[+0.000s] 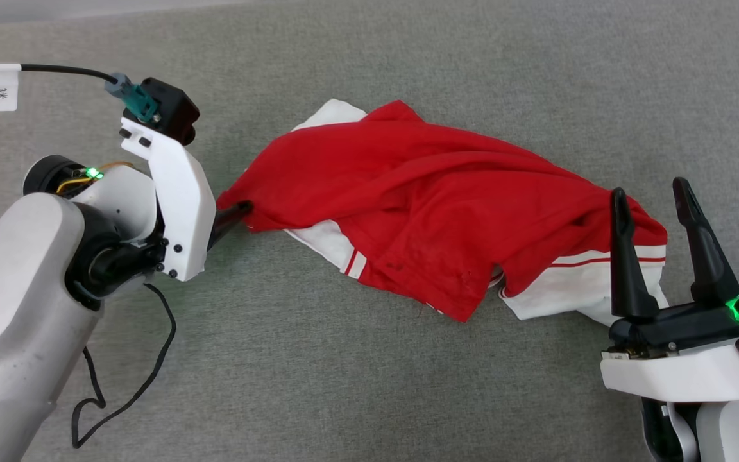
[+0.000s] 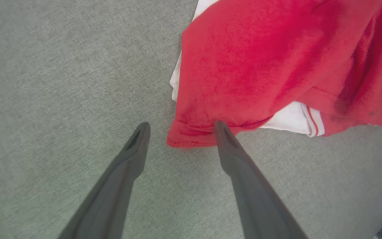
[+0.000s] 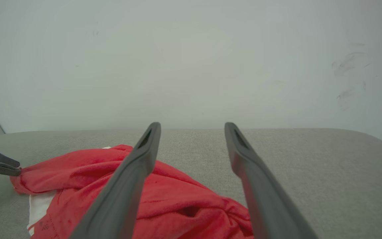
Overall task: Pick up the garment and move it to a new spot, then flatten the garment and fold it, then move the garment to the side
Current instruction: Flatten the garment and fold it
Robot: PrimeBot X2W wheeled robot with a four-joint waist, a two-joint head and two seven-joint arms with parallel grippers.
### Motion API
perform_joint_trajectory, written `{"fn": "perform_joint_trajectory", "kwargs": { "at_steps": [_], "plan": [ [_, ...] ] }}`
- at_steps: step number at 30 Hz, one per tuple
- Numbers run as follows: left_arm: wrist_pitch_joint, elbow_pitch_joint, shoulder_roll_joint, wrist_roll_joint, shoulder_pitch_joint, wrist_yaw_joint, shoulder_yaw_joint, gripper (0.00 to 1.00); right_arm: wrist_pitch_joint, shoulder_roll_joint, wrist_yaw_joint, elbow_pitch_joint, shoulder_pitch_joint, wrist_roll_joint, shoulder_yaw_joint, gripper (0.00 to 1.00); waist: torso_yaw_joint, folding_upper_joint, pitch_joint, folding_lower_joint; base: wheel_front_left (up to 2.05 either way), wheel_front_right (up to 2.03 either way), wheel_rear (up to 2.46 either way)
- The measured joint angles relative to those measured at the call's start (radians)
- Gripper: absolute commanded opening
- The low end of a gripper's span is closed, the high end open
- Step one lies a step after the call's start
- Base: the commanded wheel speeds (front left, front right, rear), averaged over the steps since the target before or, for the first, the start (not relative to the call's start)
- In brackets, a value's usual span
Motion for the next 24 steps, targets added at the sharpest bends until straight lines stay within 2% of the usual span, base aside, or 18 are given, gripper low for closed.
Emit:
{"fn": "perform_joint_trajectory", "kwargs": {
  "at_steps": [8,9,10,17,24],
  "plan": [
    [-0.001,0.052,-0.002,0.013,-0.028,-0.003,-0.045,1.0,0.0,0.0,0.0,0.0,-0.014,0.007,0.005,1.0,-0.019,0.0,0.044,0.0,0.0,0.0,0.0],
    [0.0,0.057,0.002,0.014,-0.033,-0.005,-0.055,0.4,0.0,0.0,0.0,0.0,-0.017,0.007,0.004,1.0,-0.019,0.0,0.049,0.0,0.0,0.0,0.0],
    [0.001,0.061,0.004,0.013,-0.038,-0.005,-0.064,0.0,0.0,0.0,0.0,0.0,-0.018,0.007,0.004,1.0,-0.019,0.0,0.052,-0.0001,0.0,0.0,0.0],
    [-0.043,0.078,0.004,-0.021,-0.054,-0.006,-0.093,0.0,0.0,0.0,0.0,0.014,-0.024,0.007,0.003,1.0,-0.01,0.0,0.05,0.0,0.0,0.0,0.0],
    [-0.163,0.044,0.011,-0.029,-0.064,-0.006,-0.093,0.0,0.0,0.0,0.0,0.035,-0.017,-0.001,0.003,1.0,0.011,0.0,-0.019,-0.0001,0.0,0.0,0.0]
  ]
}}
